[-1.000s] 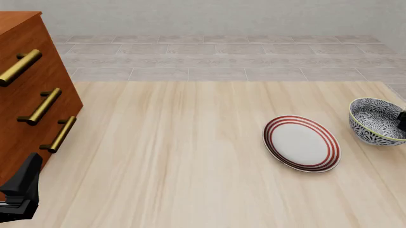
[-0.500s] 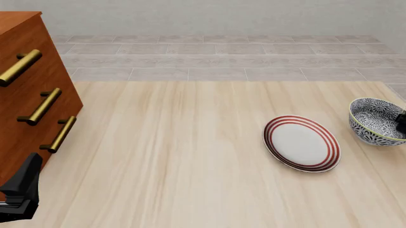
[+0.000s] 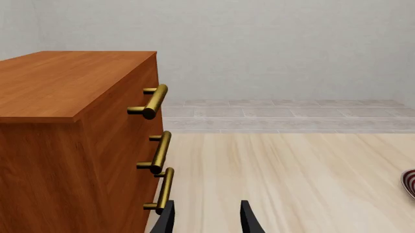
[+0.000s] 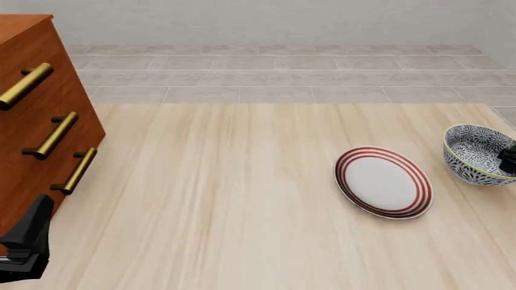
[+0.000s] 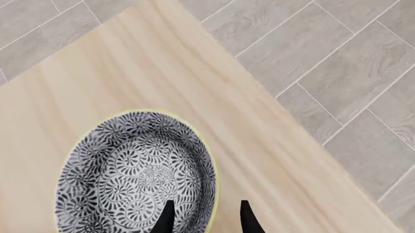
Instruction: Put the bowl on top of the cabinet.
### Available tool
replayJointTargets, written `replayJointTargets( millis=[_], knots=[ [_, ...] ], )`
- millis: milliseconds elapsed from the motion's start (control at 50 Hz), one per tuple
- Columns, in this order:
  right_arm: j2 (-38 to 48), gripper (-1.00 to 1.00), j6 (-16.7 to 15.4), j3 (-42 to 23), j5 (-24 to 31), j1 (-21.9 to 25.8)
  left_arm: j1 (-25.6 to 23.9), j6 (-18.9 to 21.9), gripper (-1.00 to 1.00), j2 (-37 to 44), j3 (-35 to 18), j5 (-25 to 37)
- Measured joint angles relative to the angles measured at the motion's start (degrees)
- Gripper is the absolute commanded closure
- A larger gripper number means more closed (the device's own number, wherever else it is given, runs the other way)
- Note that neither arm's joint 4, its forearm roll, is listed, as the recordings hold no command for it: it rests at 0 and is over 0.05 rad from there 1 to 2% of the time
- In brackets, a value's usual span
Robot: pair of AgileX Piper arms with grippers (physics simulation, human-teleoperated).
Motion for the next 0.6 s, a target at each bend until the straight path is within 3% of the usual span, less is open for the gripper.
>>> replayJointTargets(
  millis=[440,460,600],
  knots=[
    [1.23,-1.0,-0.2,-0.38,-0.3,-0.04,0.0,0.0,-1.0,0.0,0.0,0.0],
    [1.27,1.0,-0.2,-0.39,-0.29,-0.04,0.0,0.0,-1.0,0.0,0.0,0.0],
    [1.06,1.0,-0.37,-0.74,-0.25,-0.06,0.0,0.0,-1.0,0.0,0.0,0.0]
  ],
)
